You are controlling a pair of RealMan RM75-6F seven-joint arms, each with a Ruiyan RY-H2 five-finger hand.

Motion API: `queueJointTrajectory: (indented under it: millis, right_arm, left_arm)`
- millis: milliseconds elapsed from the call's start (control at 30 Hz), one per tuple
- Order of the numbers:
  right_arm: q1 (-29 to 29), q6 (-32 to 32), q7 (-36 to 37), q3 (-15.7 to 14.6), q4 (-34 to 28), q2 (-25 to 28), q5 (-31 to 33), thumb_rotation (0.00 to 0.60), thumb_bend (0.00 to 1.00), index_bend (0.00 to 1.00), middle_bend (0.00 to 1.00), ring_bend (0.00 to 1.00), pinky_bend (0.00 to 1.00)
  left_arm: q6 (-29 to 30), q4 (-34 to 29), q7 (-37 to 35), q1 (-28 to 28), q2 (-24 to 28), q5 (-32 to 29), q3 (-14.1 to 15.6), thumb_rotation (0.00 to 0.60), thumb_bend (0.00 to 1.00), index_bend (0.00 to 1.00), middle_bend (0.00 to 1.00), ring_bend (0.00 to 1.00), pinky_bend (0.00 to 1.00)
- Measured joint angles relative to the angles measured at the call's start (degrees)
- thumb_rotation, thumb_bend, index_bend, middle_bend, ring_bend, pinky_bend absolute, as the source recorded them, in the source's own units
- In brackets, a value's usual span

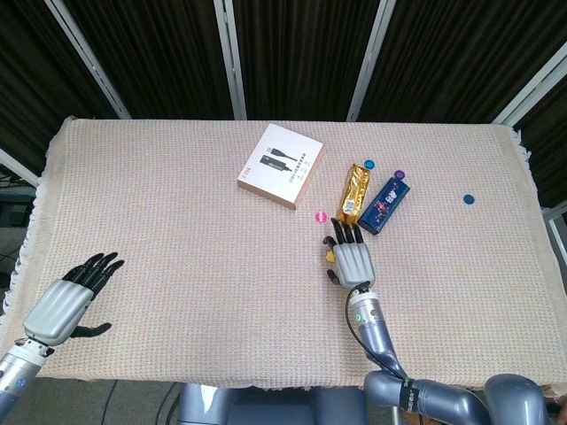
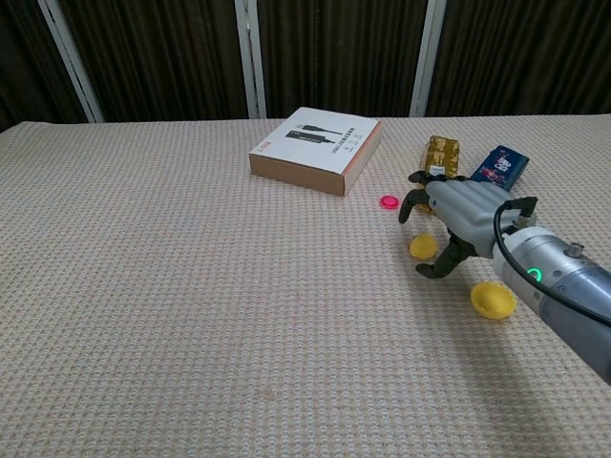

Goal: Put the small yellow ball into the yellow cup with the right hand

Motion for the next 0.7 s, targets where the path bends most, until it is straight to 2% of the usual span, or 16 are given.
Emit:
queueJointTrajectory:
  millis: [300,700]
  right_arm:
    - [1.22,-0.26,-1.38,-0.12,0.83,-1.09,0.01,0.600,0.22,0.33,0.00,0.00,0.00]
    - [2.00,-1.86,1.41,0.09,4.33,-1.17,-0.30,0.600,0.25,0.35,0.00,0.00,0.00]
  left_arm:
    - [0.33,0.12,-0.57,0.11,0.02,0.07,0.01,0.600,0.00,0.00,0.00,0.00,0.21]
    - [0.29,-0.07,-1.14,-0.03,0.22,0.58,0.24,0.600,0.00,0.00,0.00,0.00,0.21]
